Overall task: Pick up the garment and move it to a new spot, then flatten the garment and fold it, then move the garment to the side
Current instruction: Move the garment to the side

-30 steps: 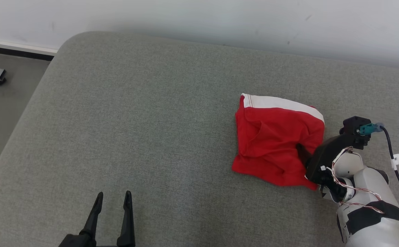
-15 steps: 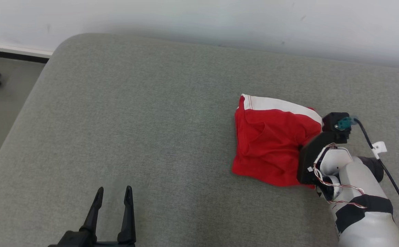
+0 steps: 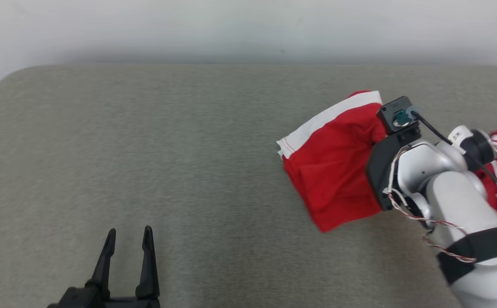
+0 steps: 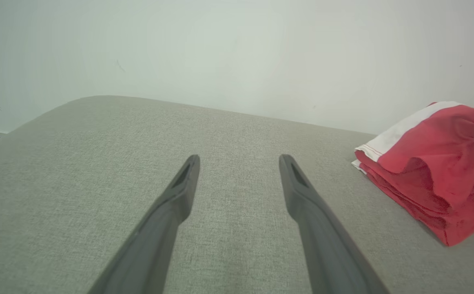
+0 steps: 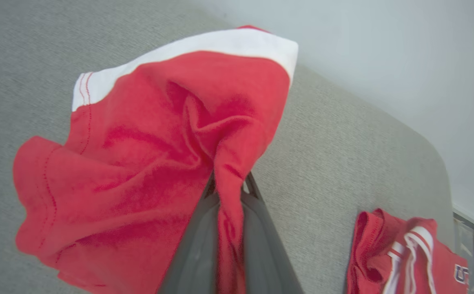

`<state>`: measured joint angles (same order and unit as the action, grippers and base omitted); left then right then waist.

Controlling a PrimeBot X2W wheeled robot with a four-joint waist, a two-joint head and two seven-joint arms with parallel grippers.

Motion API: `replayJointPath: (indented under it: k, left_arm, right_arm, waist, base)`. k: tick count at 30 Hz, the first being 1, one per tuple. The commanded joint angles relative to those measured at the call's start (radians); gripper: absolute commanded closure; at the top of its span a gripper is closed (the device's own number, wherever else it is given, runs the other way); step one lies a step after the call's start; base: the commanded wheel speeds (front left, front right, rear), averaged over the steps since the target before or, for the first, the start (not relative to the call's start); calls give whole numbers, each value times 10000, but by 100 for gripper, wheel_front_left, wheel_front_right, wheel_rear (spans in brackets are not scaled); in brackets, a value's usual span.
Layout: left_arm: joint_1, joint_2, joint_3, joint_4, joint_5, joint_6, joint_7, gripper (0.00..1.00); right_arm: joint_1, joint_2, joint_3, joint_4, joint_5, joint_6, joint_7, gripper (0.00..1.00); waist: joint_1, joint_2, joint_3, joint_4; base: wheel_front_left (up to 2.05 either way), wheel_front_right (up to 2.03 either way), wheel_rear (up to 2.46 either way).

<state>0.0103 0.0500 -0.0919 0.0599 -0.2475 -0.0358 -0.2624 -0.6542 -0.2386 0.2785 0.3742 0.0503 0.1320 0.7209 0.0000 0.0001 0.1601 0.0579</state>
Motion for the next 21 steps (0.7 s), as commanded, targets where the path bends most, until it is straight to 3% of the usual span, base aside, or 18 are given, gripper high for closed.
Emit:
replayJointPath:
  k: [1,4,12,21]
  left_arm:
    - [-241,9,7,-37,-56,-34,-27,0]
    - [-461,12,-53,-43,10,-63,-26,0]
    - [-863,18,23,-20,280,-174,-26,0]
    - [-1290,21,283,73,674,-431,-27,0]
  right_arm:
    - [-28,-555,291,-430,279,-28,197,100]
    - [-115,-1352,743,-1061,664,-28,373,100]
    - [-164,-2749,831,-1782,1119,-28,470,100]
    - [-487,-3669,362,-875,1241,-28,-574,100]
  waist:
    - [0,-1,253,-1218]
    - [0,-1,456,-1710]
    - [0,-1,1035,-2588]
    - [0,-1,1728,-3102]
  base:
    - [0,0,0]
    - [0,0,0]
    - [0,0,0]
    - [0,0,0]
